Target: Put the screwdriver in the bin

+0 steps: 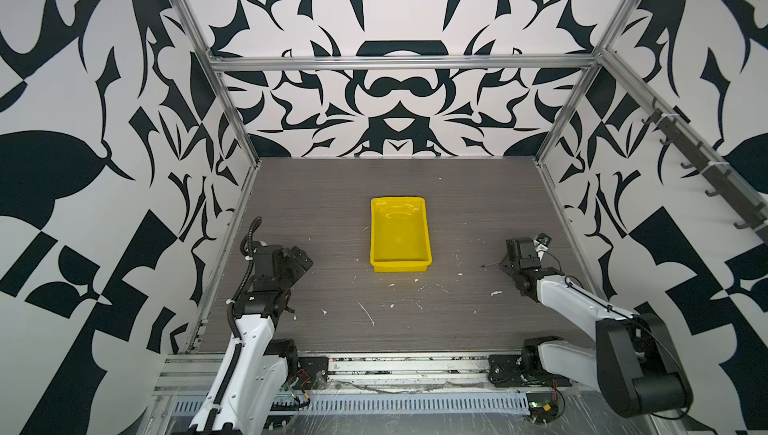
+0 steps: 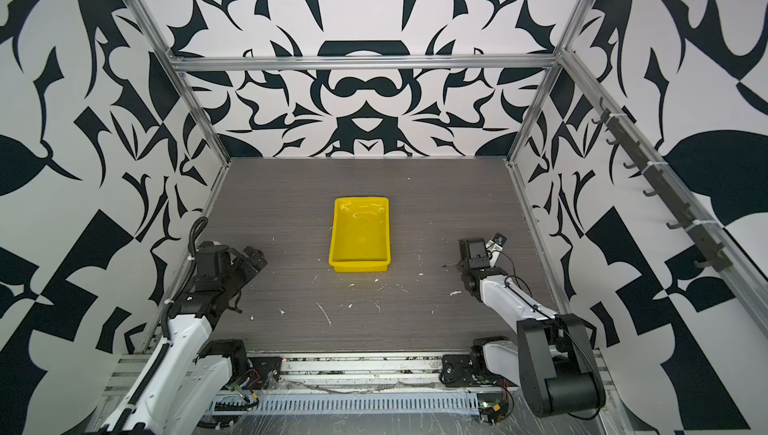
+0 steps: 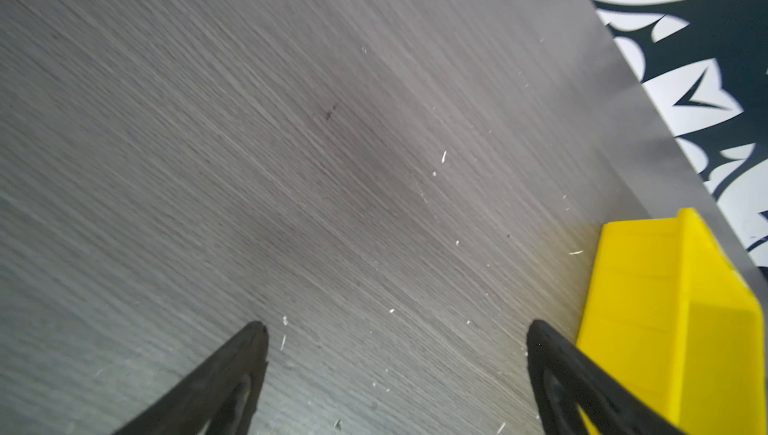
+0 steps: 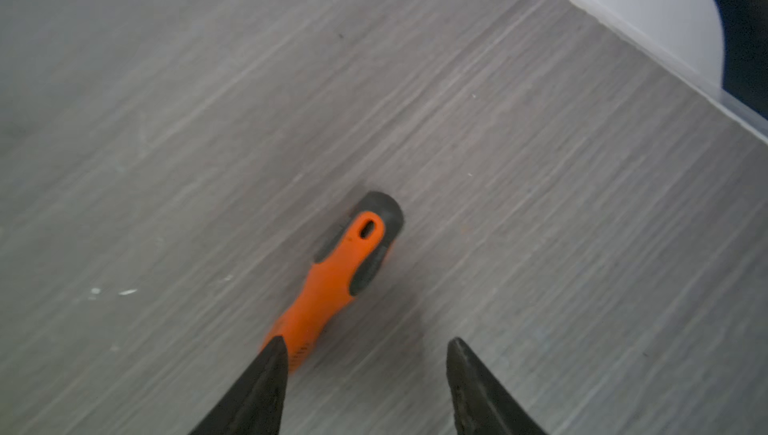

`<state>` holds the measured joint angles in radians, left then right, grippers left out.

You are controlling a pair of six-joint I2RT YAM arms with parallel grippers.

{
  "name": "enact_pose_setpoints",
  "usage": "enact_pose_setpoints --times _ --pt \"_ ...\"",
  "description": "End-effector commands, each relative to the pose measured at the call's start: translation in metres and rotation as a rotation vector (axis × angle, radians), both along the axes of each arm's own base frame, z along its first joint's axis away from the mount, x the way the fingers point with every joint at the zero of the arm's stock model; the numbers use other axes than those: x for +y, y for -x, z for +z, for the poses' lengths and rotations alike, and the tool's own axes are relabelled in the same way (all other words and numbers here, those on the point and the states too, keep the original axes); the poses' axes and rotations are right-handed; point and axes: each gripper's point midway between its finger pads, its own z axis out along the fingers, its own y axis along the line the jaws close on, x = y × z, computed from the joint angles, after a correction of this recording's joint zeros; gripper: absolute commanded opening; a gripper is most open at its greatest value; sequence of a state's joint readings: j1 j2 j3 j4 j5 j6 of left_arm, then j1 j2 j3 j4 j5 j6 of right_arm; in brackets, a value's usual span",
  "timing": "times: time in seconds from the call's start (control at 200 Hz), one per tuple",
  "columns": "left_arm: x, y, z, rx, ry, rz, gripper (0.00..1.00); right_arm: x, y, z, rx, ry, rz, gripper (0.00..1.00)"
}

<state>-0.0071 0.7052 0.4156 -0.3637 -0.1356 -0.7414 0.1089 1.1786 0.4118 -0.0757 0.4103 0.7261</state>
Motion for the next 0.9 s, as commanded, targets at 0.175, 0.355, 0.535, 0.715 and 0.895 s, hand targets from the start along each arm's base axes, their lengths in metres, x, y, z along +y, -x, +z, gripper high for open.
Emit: enact_pose_setpoints --times 0.175,0.355,0.535,0.715,0.895 --pt "0.005 0.007 -0.005 -0.004 0.005 0.041 1.0 0.008 -0.024 0.005 -0.096 -0.115 0.052 0.68" --pt "0.016 0.013 -0.005 0.027 -0.018 0.108 1.0 0.016 -0.04 -0.006 -0.083 -0.219 0.09 0.73" --pt "0.014 0.013 -0.001 -0.015 -0.004 0.107 1.0 0.014 -0.042 -0.012 -0.045 -0.234 0.077 0.69" --pt "0.011 0.016 0.0 -0.04 0.015 0.097 1.0 0.012 -0.041 -0.014 -0.044 -0.231 0.061 0.56" --pt "0.01 0.017 0.0 -0.053 0.027 0.1 1.0 0.011 -0.04 -0.019 -0.009 -0.23 0.052 0.49"
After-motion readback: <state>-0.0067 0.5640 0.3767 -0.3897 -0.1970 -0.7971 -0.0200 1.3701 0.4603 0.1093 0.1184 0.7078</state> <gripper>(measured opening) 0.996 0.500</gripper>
